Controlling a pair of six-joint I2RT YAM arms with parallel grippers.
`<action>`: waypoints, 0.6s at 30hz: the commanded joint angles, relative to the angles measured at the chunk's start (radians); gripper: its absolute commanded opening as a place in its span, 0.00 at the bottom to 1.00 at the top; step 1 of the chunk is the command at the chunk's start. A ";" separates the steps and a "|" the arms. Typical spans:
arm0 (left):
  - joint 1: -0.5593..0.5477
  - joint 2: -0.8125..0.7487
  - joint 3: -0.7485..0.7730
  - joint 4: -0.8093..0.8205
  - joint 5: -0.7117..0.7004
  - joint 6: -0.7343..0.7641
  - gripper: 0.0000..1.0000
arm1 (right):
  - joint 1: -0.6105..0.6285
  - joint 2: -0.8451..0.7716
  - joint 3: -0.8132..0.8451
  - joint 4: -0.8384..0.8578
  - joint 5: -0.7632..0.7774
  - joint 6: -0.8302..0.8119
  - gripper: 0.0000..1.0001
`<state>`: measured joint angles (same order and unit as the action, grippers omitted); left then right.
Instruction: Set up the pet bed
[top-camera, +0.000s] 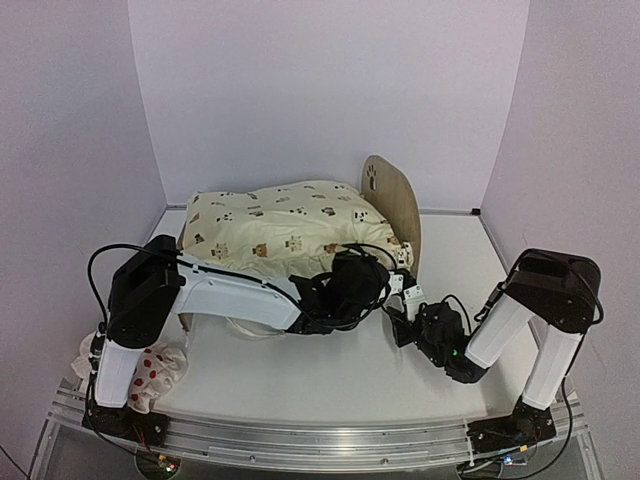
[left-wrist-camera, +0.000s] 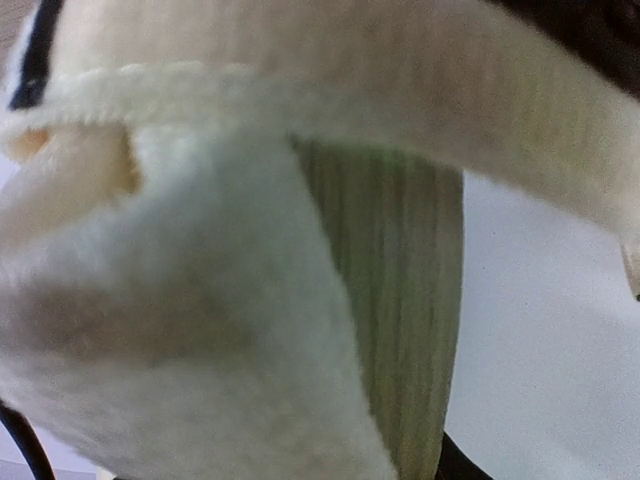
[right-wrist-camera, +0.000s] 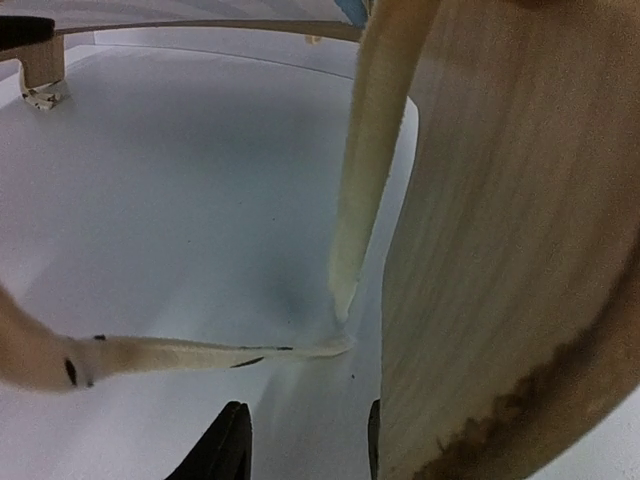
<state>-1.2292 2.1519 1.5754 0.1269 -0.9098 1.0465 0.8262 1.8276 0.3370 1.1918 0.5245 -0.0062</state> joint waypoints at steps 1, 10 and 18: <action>0.018 -0.121 0.103 0.022 0.017 -0.084 0.36 | 0.004 0.035 0.083 0.092 0.078 -0.063 0.41; 0.051 -0.081 0.176 -0.031 0.050 -0.100 0.35 | -0.003 -0.008 0.047 0.092 0.085 -0.061 0.41; 0.057 -0.069 0.206 -0.066 0.077 -0.135 0.36 | -0.011 -0.102 0.019 0.092 -0.158 -0.077 0.34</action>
<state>-1.1919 2.1517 1.6857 -0.0186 -0.8584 1.0019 0.8135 1.7974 0.3515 1.2254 0.4769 -0.0556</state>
